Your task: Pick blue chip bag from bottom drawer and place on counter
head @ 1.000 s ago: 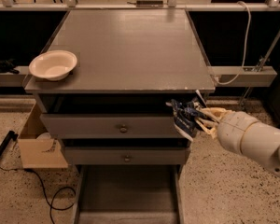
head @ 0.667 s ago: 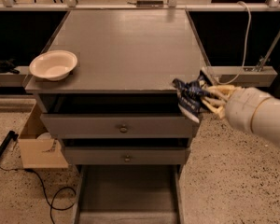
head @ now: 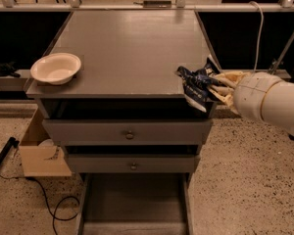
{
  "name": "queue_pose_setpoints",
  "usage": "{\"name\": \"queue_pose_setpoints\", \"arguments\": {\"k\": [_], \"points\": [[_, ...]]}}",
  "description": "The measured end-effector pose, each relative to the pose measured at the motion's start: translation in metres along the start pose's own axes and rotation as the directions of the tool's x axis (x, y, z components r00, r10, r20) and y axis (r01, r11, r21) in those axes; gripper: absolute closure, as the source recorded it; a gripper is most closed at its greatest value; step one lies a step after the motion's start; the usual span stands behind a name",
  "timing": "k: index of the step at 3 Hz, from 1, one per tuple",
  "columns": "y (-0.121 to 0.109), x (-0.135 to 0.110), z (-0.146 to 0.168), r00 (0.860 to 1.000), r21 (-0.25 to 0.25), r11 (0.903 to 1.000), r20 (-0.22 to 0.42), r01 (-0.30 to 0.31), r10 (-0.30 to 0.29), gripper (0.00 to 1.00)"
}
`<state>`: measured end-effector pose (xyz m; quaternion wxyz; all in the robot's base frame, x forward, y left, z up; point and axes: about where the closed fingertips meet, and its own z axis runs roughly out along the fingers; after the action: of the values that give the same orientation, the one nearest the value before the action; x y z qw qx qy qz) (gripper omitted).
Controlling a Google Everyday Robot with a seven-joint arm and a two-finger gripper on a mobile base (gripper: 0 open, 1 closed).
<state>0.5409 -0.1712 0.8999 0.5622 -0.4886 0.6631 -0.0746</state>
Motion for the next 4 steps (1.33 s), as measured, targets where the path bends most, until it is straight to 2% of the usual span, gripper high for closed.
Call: {"name": "queue_pose_setpoints", "arguments": {"k": [1, 2, 3, 4], "points": [[0.013, 0.005, 0.001, 1.000, -0.016, 0.9997, -0.009, -0.017, 0.016, 1.00], [0.018, 0.005, 0.019, 1.000, -0.039, 0.9992, -0.027, 0.005, -0.006, 1.00], [0.013, -0.006, 0.045, 0.999, -0.065, 0.9972, -0.023, 0.037, -0.039, 1.00], [-0.001, -0.017, 0.080, 0.997, -0.104, 0.9920, -0.026, 0.071, -0.074, 1.00]]}}
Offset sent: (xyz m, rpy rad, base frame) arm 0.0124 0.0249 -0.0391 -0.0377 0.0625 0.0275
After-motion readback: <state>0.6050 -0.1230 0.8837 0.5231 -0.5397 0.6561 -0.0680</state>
